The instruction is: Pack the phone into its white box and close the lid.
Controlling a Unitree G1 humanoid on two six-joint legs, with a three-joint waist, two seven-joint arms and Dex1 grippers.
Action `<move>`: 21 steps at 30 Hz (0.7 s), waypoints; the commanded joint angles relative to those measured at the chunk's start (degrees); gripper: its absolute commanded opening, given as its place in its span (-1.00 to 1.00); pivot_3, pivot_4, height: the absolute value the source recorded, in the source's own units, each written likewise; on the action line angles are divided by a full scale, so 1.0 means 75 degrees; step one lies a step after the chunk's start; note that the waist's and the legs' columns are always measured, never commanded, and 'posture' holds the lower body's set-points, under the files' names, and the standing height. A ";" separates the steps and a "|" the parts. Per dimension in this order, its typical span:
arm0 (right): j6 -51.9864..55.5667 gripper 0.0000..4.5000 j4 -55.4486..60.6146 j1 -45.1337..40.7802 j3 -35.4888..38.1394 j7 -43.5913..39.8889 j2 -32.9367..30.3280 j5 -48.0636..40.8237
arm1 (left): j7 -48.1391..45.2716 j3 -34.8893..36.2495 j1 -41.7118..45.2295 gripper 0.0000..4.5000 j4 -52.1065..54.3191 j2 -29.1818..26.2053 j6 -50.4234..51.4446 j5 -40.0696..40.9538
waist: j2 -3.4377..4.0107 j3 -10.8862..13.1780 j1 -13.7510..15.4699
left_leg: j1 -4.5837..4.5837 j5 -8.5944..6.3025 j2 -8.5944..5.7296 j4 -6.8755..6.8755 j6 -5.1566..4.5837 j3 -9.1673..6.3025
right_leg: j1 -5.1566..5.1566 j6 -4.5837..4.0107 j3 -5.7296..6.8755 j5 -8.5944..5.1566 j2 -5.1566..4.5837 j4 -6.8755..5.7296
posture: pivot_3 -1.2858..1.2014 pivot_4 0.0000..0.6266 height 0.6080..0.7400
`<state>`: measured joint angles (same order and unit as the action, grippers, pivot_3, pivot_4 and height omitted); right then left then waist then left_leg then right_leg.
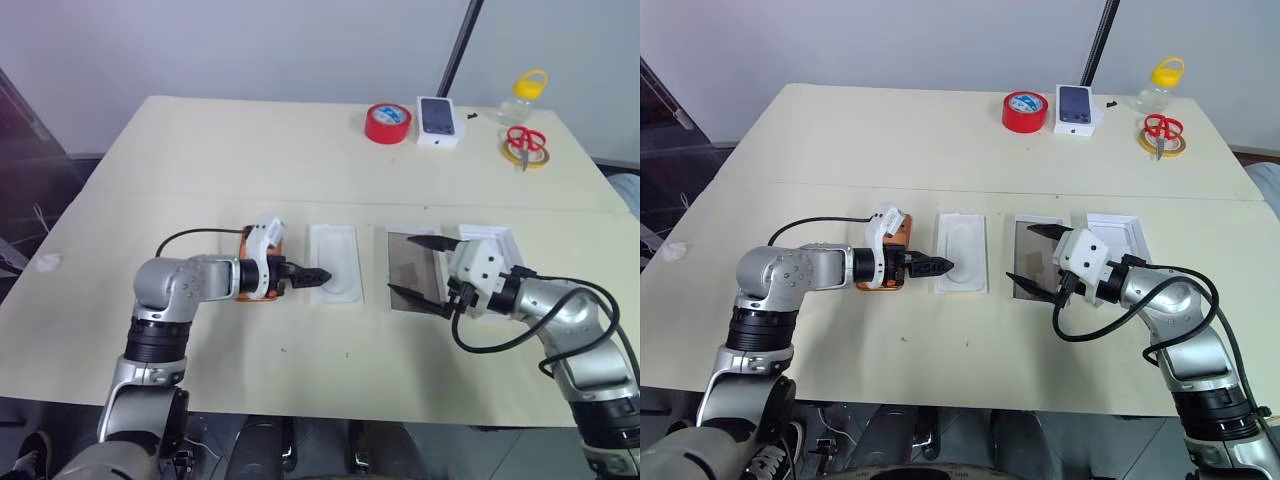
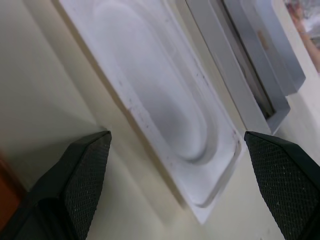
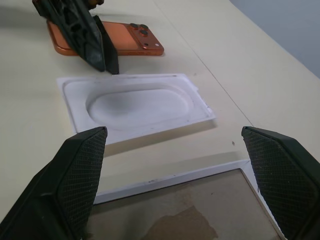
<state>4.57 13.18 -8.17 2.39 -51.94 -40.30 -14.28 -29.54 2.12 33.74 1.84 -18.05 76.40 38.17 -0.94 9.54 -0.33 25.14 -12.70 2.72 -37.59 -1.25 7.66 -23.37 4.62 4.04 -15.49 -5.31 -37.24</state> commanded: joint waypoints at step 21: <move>0.0004 1.00 0.0859 0.0864 -0.0117 -0.0534 -0.0410 -0.0238 | 0.1368 0.2078 0.0558 -0.97 -0.0346 0.1332 0.1309 0.0348 | -0.0006 0.0000 0.0131 | 0.0015 -0.0024 -0.0002 -0.0021 -0.0037 -0.0004 | 0.0001 -0.0002 0.0010 -0.0001 -0.0021 0.0007 | 0.03 -0.52 0.90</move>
<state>4.79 17.83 -1.77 0.76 -55.11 -42.43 -14.96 -19.82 15.43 36.71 -1.84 -8.30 85.48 39.43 -0.98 9.54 0.66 25.26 -12.88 2.72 -37.76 -1.53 7.63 -23.36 4.60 4.12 -15.49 -5.46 -37.20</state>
